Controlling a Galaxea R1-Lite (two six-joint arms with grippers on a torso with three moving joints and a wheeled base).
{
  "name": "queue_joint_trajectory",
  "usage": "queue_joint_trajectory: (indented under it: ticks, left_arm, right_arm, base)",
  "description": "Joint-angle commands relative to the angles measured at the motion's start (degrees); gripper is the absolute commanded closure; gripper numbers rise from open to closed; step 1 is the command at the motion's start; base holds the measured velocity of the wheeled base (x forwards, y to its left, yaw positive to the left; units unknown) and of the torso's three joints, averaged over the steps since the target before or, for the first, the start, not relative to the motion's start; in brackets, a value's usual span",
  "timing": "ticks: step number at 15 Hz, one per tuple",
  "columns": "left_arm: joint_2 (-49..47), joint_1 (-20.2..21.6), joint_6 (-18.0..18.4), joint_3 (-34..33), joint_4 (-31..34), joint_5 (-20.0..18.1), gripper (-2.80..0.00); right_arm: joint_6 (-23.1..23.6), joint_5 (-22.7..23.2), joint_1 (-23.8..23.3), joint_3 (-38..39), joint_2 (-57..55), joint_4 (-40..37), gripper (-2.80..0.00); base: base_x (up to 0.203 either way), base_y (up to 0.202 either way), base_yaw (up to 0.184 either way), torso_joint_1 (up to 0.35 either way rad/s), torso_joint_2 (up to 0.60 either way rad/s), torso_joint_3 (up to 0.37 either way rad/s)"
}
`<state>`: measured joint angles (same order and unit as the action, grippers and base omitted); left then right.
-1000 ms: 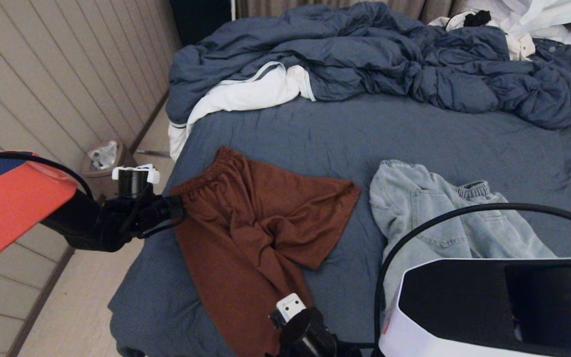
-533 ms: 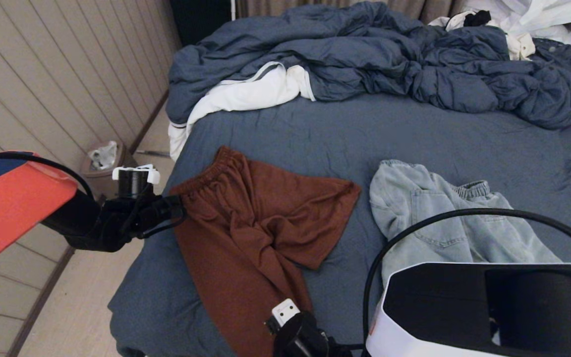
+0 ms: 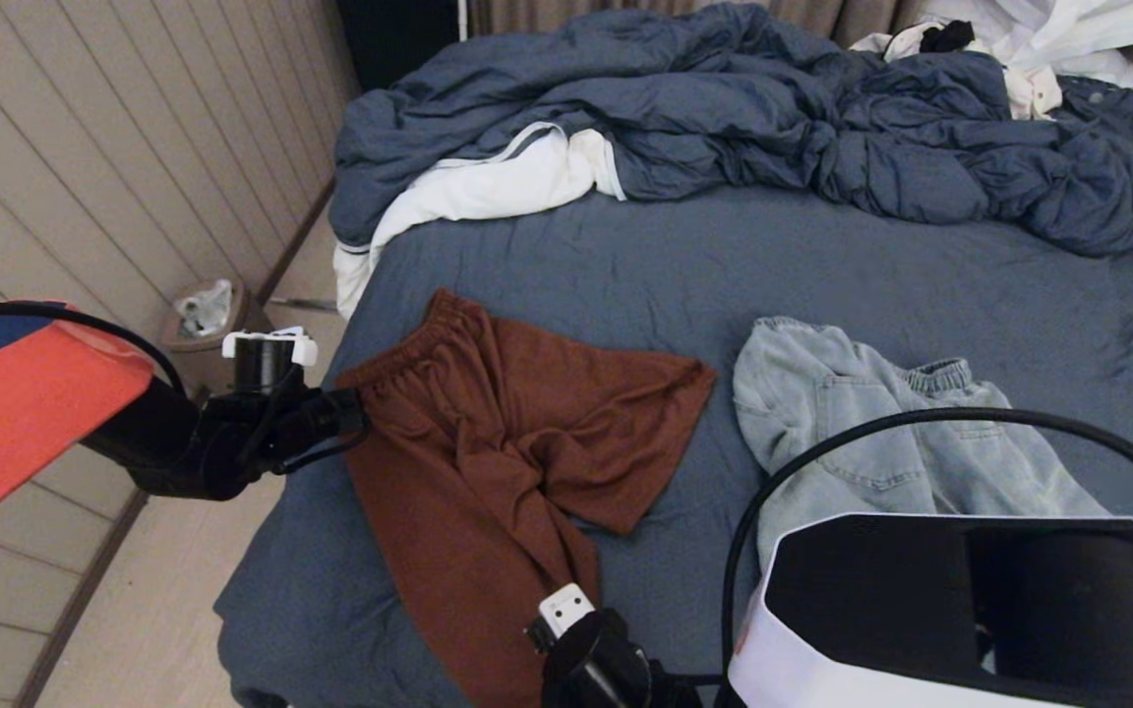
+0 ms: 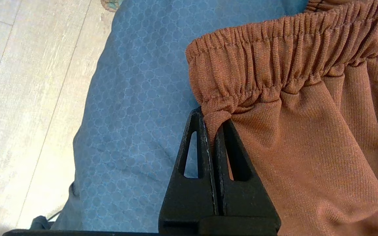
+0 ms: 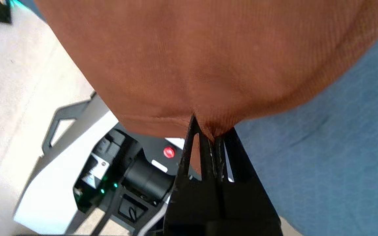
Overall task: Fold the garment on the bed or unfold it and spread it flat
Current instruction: Fold the brown shorts
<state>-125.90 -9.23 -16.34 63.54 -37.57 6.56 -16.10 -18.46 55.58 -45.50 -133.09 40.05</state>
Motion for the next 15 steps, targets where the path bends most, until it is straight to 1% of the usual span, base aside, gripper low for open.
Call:
queue_joint_trajectory:
  ticks: [1,5,7,10,12,15]
  left_arm:
    - [0.81,0.0,-0.19,-0.41,-0.22,0.03,0.0]
    - [3.79,1.6,-0.71,-2.46,0.42,-0.77,0.0]
    - [5.23,2.0,-0.53,-5.64,1.22,-2.85,0.0]
    - [7.83,2.02,-0.36,-12.2,1.04,-3.86,0.0]
    - [10.51,2.02,-0.41,-16.66,0.73,-4.06,0.0]
    - [14.21,1.96,-0.33,-24.32,0.41,-4.02,0.0]
  right_arm:
    - [-0.18,-0.09,-0.17,0.44,3.12,0.3,0.0]
    - [-0.28,0.25,-2.64,2.57,10.92,0.26,0.0]
    - [-0.26,0.52,-3.6,5.03,15.19,0.15,0.0]
    - [-0.73,0.92,-4.16,9.6,19.59,0.2,0.0]
    - [-1.1,2.22,-4.17,12.53,23.0,0.19,0.0]
    - [-1.43,3.13,-4.13,19.16,27.14,-0.12,0.0]
  base:
    - [0.0,0.0,0.0,0.0,0.0,0.0]
    - [0.0,0.0,0.0,0.0,0.0,0.0]
    - [0.0,0.0,0.0,0.0,0.0,0.0]
    - [0.0,0.0,0.0,0.0,0.0,0.0]
    - [0.0,0.0,0.0,0.0,0.0,0.0]
    - [0.0,0.0,0.0,0.0,0.0,0.0]
